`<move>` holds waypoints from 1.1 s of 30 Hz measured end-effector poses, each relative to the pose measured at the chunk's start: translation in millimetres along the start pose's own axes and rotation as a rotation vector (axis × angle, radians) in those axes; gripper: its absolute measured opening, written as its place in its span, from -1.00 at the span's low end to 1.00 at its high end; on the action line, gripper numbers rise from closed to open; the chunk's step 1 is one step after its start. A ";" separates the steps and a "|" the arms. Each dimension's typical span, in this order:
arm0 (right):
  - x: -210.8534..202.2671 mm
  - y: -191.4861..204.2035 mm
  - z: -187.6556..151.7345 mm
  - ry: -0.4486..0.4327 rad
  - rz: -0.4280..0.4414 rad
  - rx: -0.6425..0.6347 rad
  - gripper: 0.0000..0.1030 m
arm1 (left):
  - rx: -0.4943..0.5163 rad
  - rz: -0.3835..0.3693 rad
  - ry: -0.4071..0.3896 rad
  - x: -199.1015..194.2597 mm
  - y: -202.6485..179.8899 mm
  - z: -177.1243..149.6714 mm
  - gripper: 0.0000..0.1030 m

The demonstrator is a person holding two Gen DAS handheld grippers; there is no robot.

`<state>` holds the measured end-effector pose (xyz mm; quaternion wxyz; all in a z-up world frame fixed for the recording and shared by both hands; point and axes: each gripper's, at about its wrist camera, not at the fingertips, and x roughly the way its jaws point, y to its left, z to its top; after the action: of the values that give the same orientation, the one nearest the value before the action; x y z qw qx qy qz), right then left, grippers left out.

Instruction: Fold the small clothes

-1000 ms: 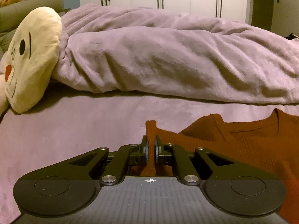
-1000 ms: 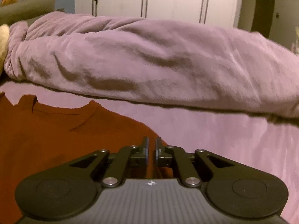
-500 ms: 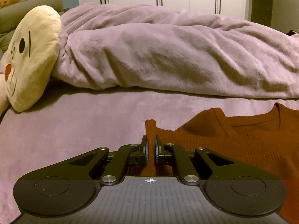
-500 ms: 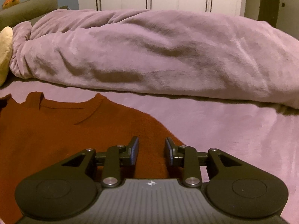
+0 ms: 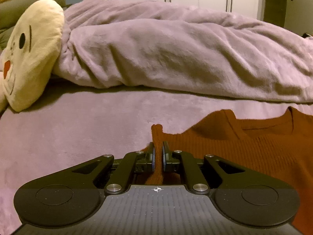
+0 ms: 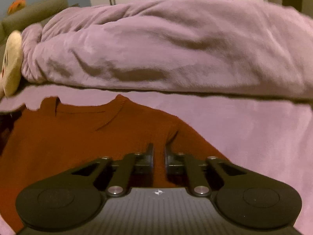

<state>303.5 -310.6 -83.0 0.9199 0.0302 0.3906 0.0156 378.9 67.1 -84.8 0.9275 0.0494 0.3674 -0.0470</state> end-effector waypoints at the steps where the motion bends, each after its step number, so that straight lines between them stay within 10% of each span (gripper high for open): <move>1: -3.1 5.4 -0.5 -0.020 -0.033 -0.031 -0.86 | -0.002 0.004 -0.009 -3.6 -0.1 2.5 -0.84; 6: -39.5 28.5 23.5 -0.303 -0.277 -0.178 -0.88 | 0.006 0.003 -0.157 -28.8 0.7 38.7 -0.84; 12: 18.6 28.3 27.2 -0.118 -0.319 -0.159 -0.85 | 0.040 0.064 0.016 23.2 -12.6 23.9 -0.73; 16: 22.7 20.3 16.2 -0.072 -0.336 -0.108 -0.75 | -0.087 0.043 0.038 9.8 11.6 3.6 -0.29; 21: -50.9 -17.1 -12.0 -0.156 -0.202 0.116 -0.29 | -0.237 -0.049 -0.034 -70.5 64.0 -30.1 0.16; 33: -124.7 -51.1 -160.1 -0.154 0.080 0.723 -0.24 | -0.389 -0.272 0.003 -106.0 66.4 -96.7 0.28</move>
<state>101.9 -361.1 -107.9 0.8752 0.3693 0.2992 -0.0896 244.7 150.4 -78.3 0.9042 -0.1802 0.3740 -0.1000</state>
